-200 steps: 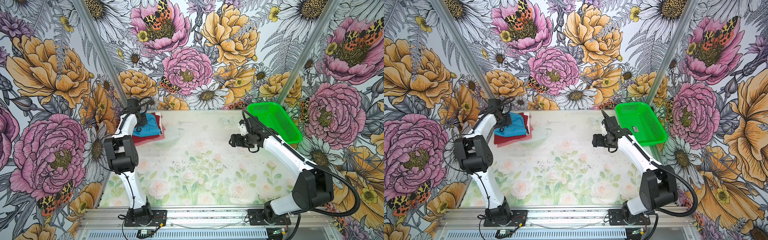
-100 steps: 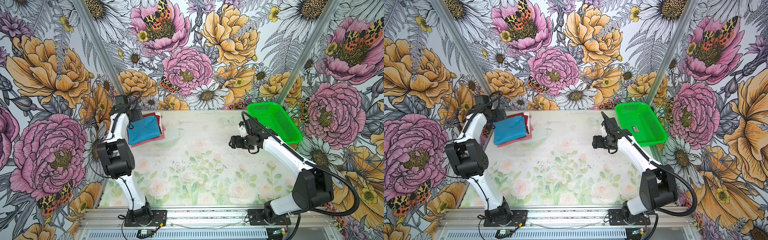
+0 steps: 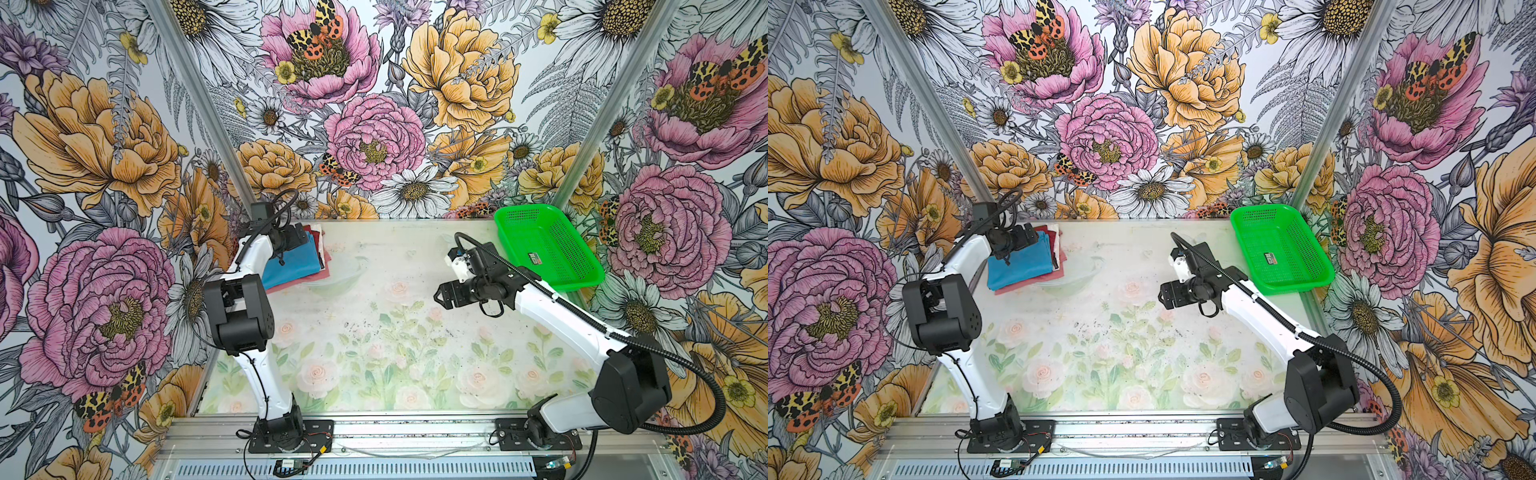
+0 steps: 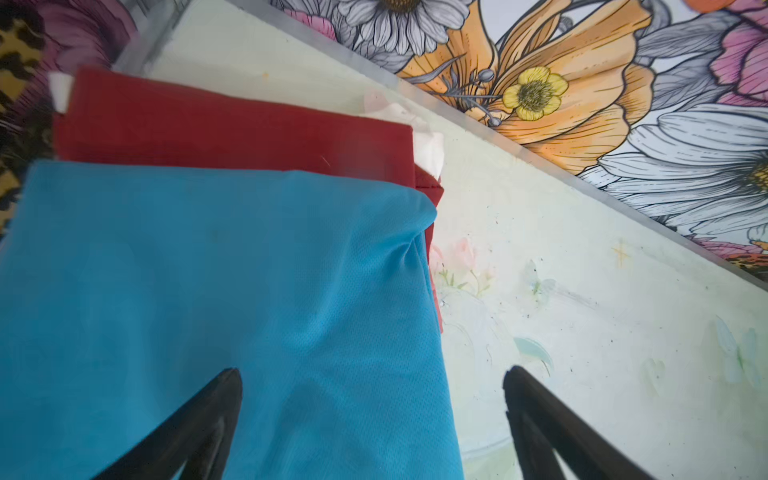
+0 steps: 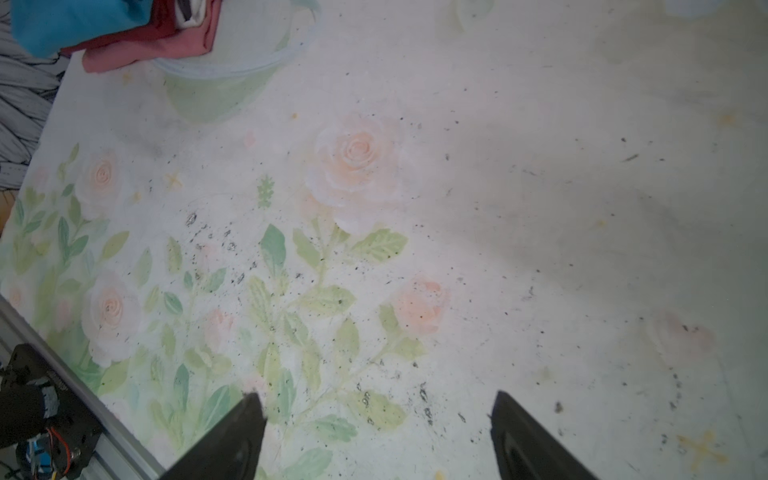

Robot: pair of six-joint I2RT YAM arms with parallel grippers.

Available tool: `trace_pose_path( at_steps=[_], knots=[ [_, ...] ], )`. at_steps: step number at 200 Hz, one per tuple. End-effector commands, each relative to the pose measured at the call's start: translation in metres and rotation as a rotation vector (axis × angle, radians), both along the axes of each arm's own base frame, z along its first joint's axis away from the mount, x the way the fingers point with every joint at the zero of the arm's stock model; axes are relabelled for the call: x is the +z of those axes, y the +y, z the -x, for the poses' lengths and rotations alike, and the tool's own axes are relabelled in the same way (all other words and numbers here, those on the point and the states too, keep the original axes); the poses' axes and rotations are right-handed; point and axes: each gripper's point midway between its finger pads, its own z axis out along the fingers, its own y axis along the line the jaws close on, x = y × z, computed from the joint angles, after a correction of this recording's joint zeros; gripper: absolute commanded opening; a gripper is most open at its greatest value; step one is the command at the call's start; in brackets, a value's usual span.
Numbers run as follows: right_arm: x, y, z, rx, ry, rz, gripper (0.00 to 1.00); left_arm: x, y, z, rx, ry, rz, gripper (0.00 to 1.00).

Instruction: Fold and stack the t-shirts

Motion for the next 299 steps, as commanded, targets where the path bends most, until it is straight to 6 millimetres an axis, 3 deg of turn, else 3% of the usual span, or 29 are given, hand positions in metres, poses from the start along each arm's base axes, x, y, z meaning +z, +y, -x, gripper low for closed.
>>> trace_pose_path(
  at_steps=[1,33,40,54,73,76,90,110,129,155,166,186,208,227,244,267,299],
  knots=[
    [0.041,0.044,0.023,0.195,-0.183,-0.084,0.87,0.003,-0.005,-0.019,-0.002,-0.121,0.052,0.99],
    [0.072,0.093,0.058,0.361,-0.302,-0.211,0.88,-0.003,-0.012,-0.028,-0.036,-0.177,0.102,0.99],
    [0.076,0.106,0.07,0.405,-0.318,-0.225,0.88,0.003,-0.014,-0.028,-0.042,-0.197,0.097,0.99],
    [0.079,0.113,0.076,0.427,-0.339,-0.228,0.88,0.025,-0.015,-0.023,-0.04,-0.245,0.079,0.99],
    [0.08,0.113,0.075,0.417,-0.352,-0.215,0.88,0.068,-0.017,-0.009,-0.035,-0.32,0.062,0.99],
    [0.079,0.112,0.074,0.413,-0.352,-0.21,0.88,0.087,-0.018,-0.004,-0.036,-0.355,0.054,0.99],
    [0.082,0.107,0.072,0.401,-0.379,-0.197,0.88,0.123,-0.027,0.014,-0.043,-0.417,0.016,0.99],
    [0.088,0.094,0.068,0.37,-0.436,-0.167,0.89,0.156,-0.041,0.045,-0.044,-0.458,-0.042,0.99],
    [0.094,0.072,0.054,0.275,-0.509,-0.107,0.92,0.168,-0.064,0.079,-0.054,-0.471,-0.12,0.99],
    [0.103,0.027,0.03,0.094,-0.611,0.004,0.96,0.155,-0.106,0.116,-0.085,-0.453,-0.305,0.99],
    [0.102,-0.001,0.016,-0.014,-0.666,0.106,1.0,0.142,-0.113,0.128,-0.055,-0.431,-0.398,0.99],
    [0.096,-0.052,-0.01,-0.163,-0.714,0.281,1.0,0.11,-0.148,0.149,-0.146,-0.402,-0.438,0.99],
    [0.075,-0.099,-0.029,-0.302,-0.721,0.427,0.99,0.08,-0.153,0.166,-0.114,-0.414,-0.495,0.99],
    [0.054,-0.127,-0.036,-0.39,-0.761,0.484,0.99,0.063,-0.147,0.18,-0.089,-0.482,-0.606,0.99],
    [0.043,-0.144,-0.037,-0.476,-0.839,0.455,0.99,0.06,-0.131,0.189,-0.034,-0.536,-0.64,0.99],
    [0.03,-0.161,-0.034,-0.547,-0.918,0.409,0.99,0.066,-0.11,0.185,0.015,-0.574,-0.614,0.99],
    [0.003,-0.187,-0.031,-0.625,-0.928,0.426,0.99,0.054,-0.078,0.181,0.073,-0.567,-0.609,0.99]
  ],
)
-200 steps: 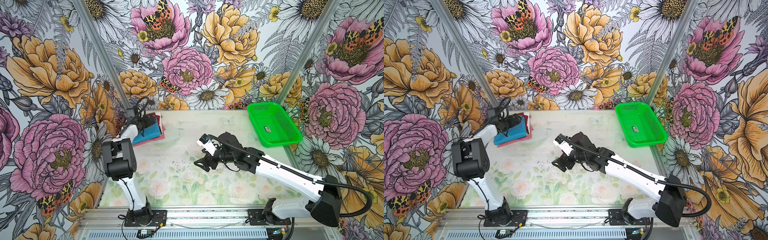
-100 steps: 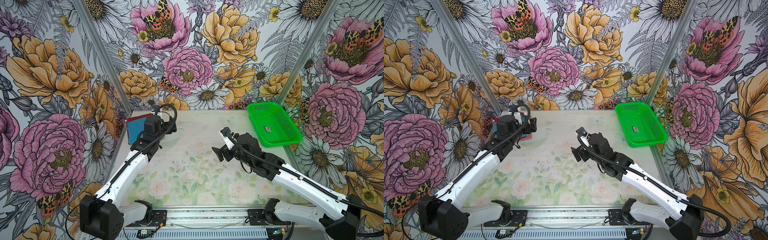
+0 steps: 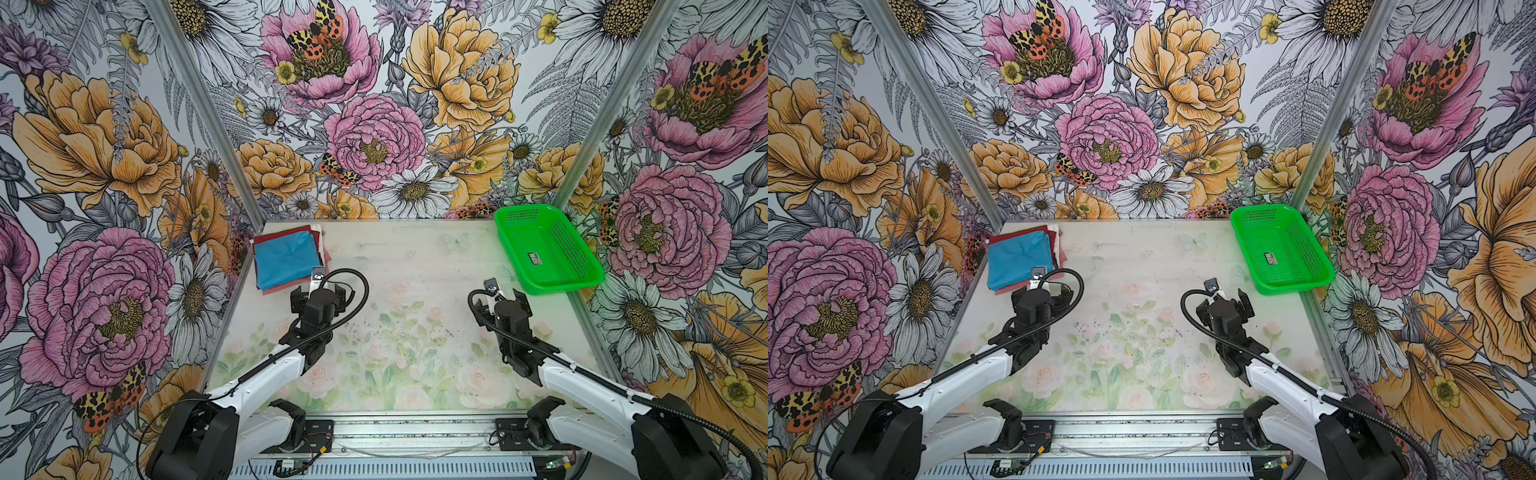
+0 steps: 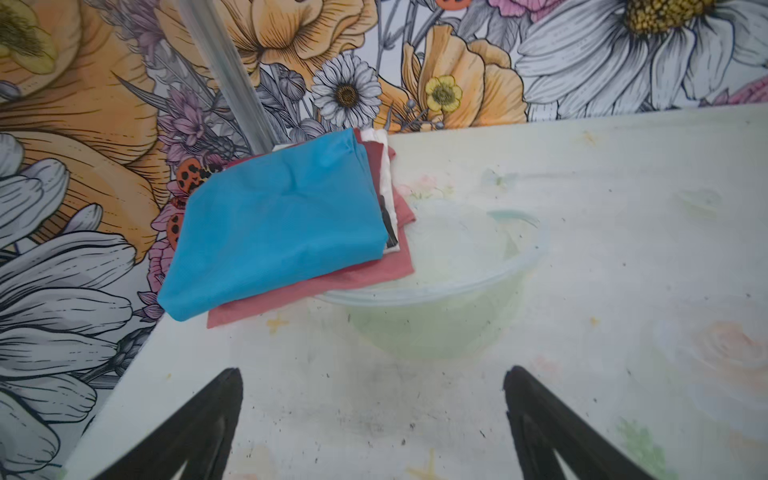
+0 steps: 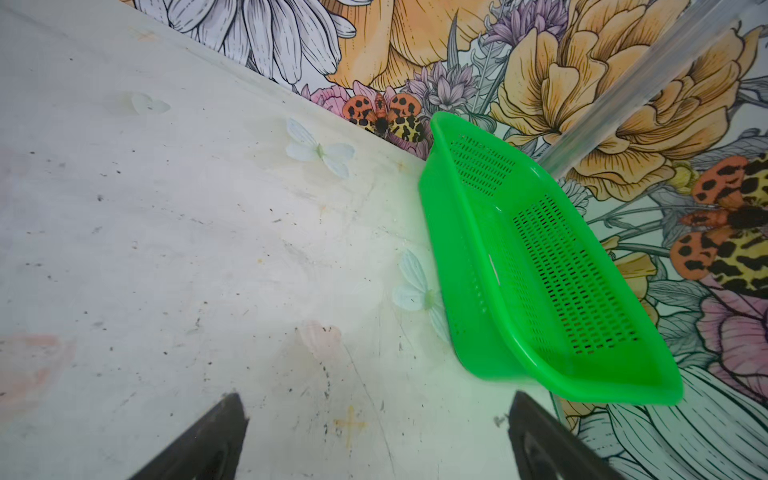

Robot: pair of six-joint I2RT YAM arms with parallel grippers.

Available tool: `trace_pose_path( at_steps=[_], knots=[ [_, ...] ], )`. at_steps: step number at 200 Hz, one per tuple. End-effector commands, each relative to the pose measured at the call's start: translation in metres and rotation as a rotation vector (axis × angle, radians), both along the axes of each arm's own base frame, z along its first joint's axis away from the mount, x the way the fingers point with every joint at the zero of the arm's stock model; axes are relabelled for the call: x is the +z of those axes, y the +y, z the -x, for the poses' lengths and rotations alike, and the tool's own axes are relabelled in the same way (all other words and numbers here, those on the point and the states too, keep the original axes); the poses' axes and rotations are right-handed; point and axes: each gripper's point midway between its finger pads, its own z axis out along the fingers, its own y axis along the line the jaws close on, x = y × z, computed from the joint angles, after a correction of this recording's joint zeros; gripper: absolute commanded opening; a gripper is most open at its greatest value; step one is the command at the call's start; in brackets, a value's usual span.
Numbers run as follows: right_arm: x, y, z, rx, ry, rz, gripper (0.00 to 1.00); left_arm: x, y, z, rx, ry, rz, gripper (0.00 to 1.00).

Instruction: Fold and stack the t-shirts

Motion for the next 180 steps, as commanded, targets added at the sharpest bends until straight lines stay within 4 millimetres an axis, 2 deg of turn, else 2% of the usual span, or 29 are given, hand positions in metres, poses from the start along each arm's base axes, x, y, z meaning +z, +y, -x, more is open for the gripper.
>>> trace_pose_path(
  at_steps=[1,37,52,93,141,180],
  knots=[
    [0.04,-0.013,-0.013,-0.066,-0.222,-0.078,0.99,0.012,0.02,-0.005,0.041,-0.108,0.017,0.99],
    [0.035,-0.022,-0.021,-0.074,-0.269,-0.142,1.0,-0.018,0.037,-0.014,0.011,-0.109,0.062,0.99],
    [0.033,-0.023,-0.025,-0.062,-0.278,-0.161,1.0,-0.022,0.041,-0.02,0.023,-0.085,0.065,0.99],
    [0.019,-0.029,-0.035,-0.07,-0.269,-0.202,0.99,-0.024,0.044,-0.031,-0.002,-0.07,0.069,0.99],
    [0.02,-0.036,-0.043,-0.067,-0.29,-0.23,0.99,-0.017,0.048,-0.033,-0.043,-0.147,0.083,0.99],
    [0.015,-0.052,-0.051,-0.101,-0.3,-0.259,0.99,-0.017,0.053,-0.037,-0.047,-0.155,0.115,0.99]
  ],
)
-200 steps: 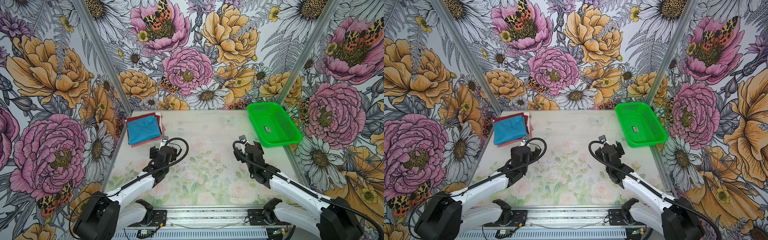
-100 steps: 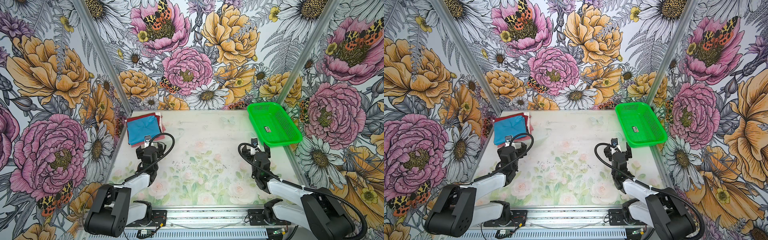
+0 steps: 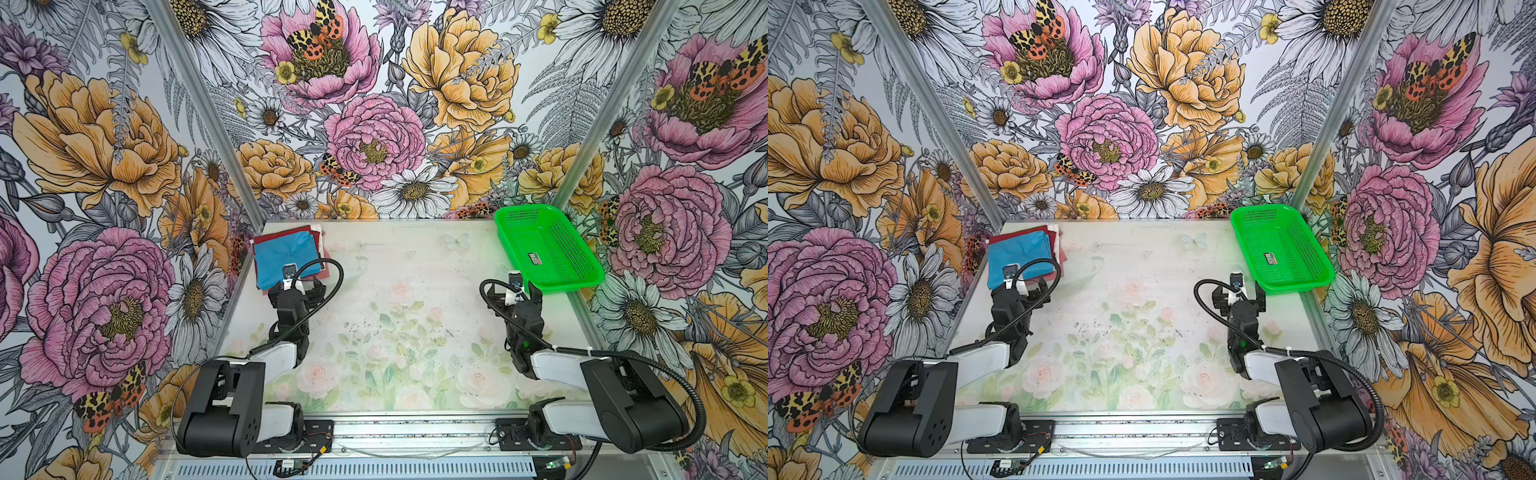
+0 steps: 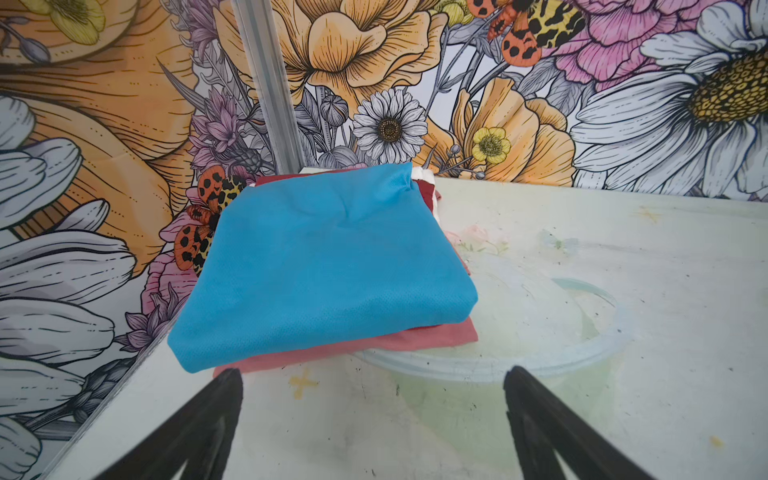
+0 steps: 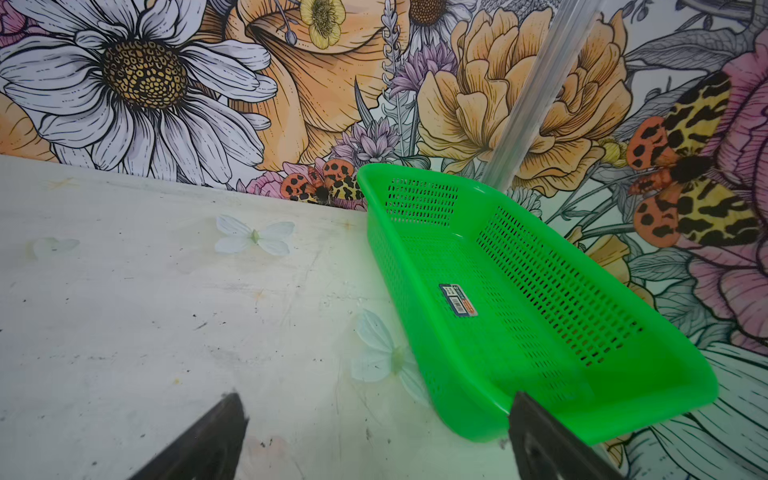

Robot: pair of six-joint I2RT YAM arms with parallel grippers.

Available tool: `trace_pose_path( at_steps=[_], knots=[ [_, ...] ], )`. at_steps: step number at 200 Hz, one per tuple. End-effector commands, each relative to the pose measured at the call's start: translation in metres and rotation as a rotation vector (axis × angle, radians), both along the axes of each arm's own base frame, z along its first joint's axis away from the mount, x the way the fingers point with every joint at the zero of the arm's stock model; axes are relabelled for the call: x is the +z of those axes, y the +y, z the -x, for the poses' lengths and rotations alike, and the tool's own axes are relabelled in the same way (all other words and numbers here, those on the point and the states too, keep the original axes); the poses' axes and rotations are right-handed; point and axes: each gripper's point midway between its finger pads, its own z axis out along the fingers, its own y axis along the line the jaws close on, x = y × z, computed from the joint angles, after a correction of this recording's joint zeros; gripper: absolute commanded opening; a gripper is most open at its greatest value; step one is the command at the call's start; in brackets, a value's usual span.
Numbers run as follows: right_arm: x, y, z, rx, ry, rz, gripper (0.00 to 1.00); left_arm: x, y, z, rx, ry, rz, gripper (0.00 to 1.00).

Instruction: Fold and stack the t-shirts

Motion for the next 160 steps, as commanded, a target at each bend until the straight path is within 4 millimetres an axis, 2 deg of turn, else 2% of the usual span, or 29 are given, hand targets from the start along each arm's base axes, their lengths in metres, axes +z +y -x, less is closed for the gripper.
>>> trace_pose_path(
  at_steps=[1,23,63,80,113,134,160],
  knots=[
    [0.009,-0.004,-0.009,0.008,-0.062,-0.057,1.0,0.006,-0.003,-0.005,-0.042,-0.043,0.028,0.99],
    [0.002,-0.006,-0.016,0.006,-0.053,-0.059,1.0,0.006,-0.001,-0.007,-0.043,-0.073,0.028,0.99],
    [-0.003,-0.016,-0.019,0.003,-0.039,-0.119,1.0,-0.013,-0.012,-0.016,-0.116,-0.12,0.028,0.99],
    [-0.012,-0.018,-0.022,0.016,-0.031,-0.136,0.99,-0.02,-0.011,-0.021,-0.108,-0.057,0.034,0.99],
    [-0.018,-0.015,-0.031,0.037,0.007,-0.135,1.0,-0.021,-0.012,-0.027,-0.107,-0.036,0.028,0.99],
    [-0.025,-0.026,-0.043,0.022,0.077,-0.196,1.0,-0.021,-0.009,-0.027,-0.093,-0.034,0.035,0.99],
    [-0.026,-0.031,-0.043,0.025,0.081,-0.221,0.99,-0.021,-0.009,-0.028,-0.092,-0.037,0.035,0.99]
  ],
)
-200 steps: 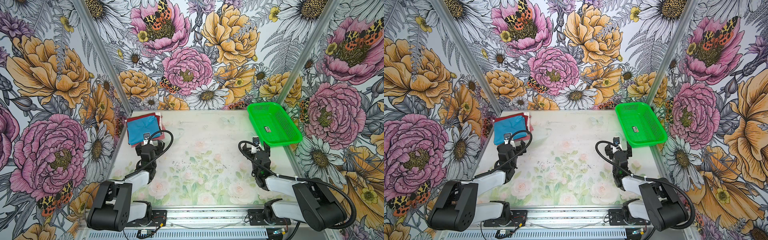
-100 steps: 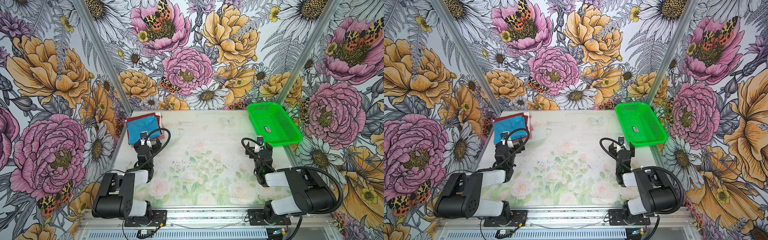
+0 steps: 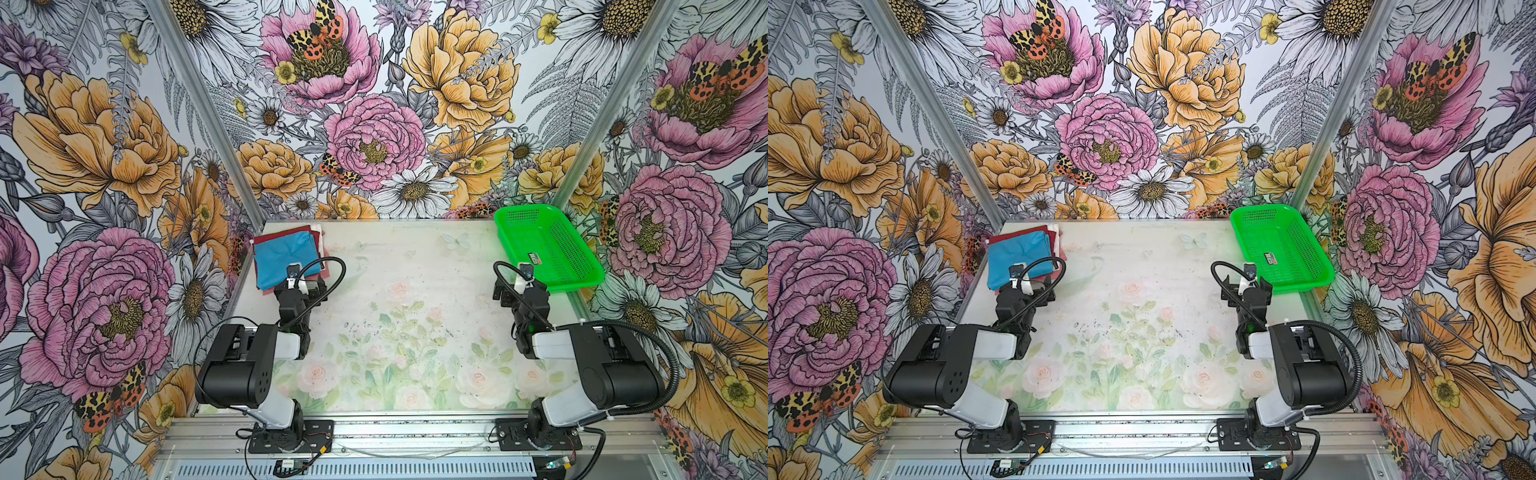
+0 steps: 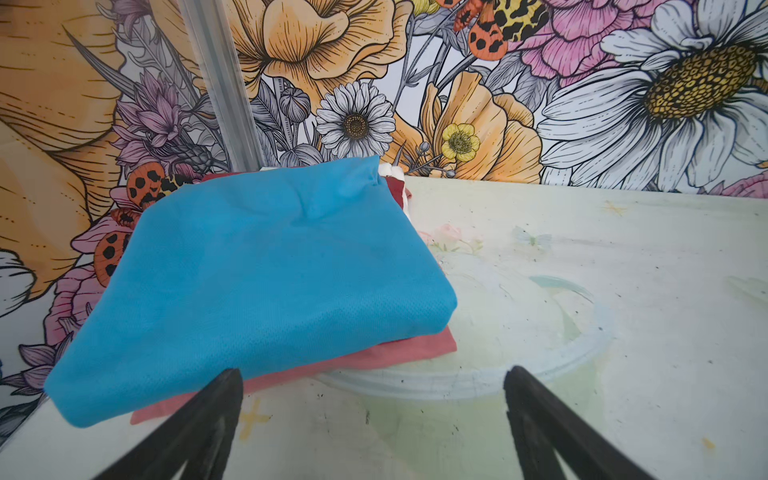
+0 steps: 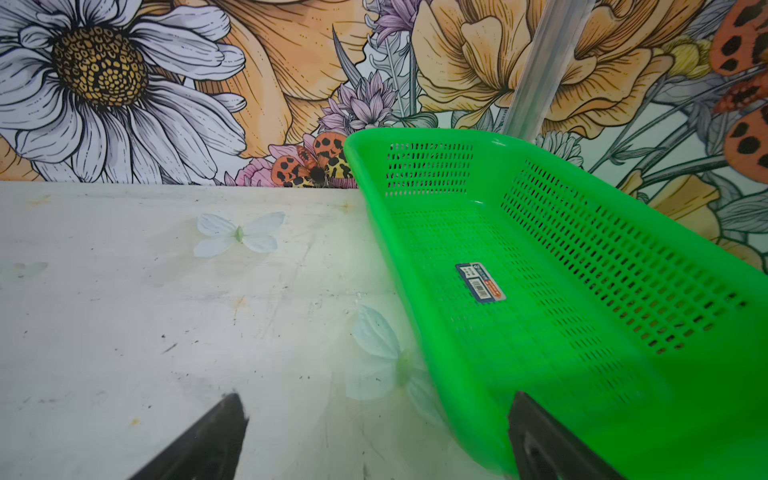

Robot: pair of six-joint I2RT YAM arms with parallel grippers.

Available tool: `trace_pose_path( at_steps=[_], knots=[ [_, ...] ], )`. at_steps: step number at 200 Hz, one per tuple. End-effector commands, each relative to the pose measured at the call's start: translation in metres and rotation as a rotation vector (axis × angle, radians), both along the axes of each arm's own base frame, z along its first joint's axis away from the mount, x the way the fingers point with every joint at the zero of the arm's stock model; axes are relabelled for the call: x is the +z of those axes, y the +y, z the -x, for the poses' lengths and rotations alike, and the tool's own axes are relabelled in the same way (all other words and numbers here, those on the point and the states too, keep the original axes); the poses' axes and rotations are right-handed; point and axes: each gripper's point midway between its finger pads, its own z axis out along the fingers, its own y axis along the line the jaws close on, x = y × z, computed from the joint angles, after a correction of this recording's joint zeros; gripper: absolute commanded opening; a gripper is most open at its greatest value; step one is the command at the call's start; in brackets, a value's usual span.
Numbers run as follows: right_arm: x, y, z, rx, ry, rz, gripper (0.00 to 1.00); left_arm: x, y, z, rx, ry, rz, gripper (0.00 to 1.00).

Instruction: Fold and stack the t-shirts

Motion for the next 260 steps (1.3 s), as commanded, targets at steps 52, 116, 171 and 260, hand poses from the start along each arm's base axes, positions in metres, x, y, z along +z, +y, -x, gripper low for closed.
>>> trace_pose_path(
  at_steps=[52,116,171,260],
  knots=[
    [-0.008,0.0024,-0.002,0.023,0.034,-0.055,0.99,0.0068,0.0018,-0.0029,0.002,-0.02,0.007,0.99],
    [-0.0077,0.0028,-0.0017,0.019,0.032,-0.052,0.99,0.0063,0.0017,-0.004,-0.011,-0.016,0.015,0.99],
    [-0.0078,0.0055,-0.0005,0.027,0.031,-0.043,1.0,0.0059,0.0017,-0.0039,-0.01,-0.014,0.015,0.99],
    [-0.0084,0.0053,-0.0004,0.026,0.032,-0.043,0.99,0.0061,0.0018,-0.0041,-0.012,-0.015,0.018,0.99]
  ],
)
